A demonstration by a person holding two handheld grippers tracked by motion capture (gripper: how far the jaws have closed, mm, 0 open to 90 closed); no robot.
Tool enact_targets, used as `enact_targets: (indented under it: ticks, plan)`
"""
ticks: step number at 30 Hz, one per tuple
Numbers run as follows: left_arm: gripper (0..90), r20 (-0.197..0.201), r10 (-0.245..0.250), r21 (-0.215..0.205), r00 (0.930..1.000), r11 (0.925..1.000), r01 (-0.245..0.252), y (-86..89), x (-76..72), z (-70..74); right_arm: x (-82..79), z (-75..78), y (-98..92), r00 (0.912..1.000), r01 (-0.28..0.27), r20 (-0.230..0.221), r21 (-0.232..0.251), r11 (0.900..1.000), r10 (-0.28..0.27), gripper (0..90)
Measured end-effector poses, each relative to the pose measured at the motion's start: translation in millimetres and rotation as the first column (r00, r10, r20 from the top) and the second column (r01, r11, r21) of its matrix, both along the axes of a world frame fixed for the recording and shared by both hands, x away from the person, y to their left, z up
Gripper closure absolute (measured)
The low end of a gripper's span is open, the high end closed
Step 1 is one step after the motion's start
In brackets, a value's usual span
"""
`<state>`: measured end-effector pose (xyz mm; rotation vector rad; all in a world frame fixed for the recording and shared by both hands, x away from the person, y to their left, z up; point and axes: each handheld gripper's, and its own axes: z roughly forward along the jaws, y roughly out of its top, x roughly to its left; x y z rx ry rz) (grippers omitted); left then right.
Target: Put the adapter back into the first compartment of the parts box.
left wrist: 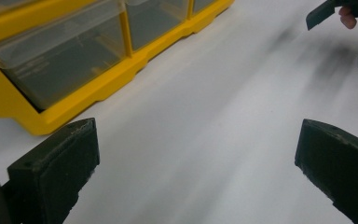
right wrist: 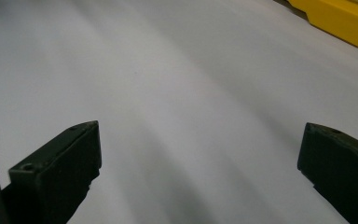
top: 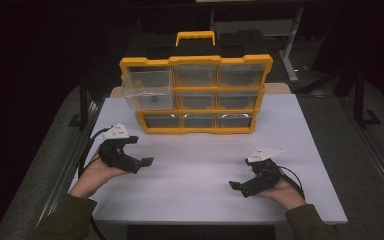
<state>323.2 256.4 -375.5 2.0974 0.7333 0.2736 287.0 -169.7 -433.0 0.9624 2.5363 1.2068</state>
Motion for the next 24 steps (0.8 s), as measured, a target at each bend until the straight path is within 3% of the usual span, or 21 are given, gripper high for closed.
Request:
enact_targets:
  ticks: [4,13,24]
  plan:
    - [0.0,0.009,-0.007,0.012,0.9999,0.9999,0.007,-2.0,-3.5,-11.1,-0.1,-0.1,0.1,1.0000,-0.001,0.000,0.000,1.000,0.001,0.0]
    - [0.0,0.001,-0.009,-0.011,1.0000,0.9999,0.009,-1.0,-14.1,-36.6,0.1,-1.0,0.3,1.0000,0.001,0.002,-0.003,1.000,-0.001,0.0]
    - [0.0,-0.002,-0.029,0.002,0.9996,0.9996,0.029,-3.9,-21.0,-55.4,0.1,-1.6,0.1,1.0000,0.004,0.007,-0.008,1.000,-0.004,0.0]
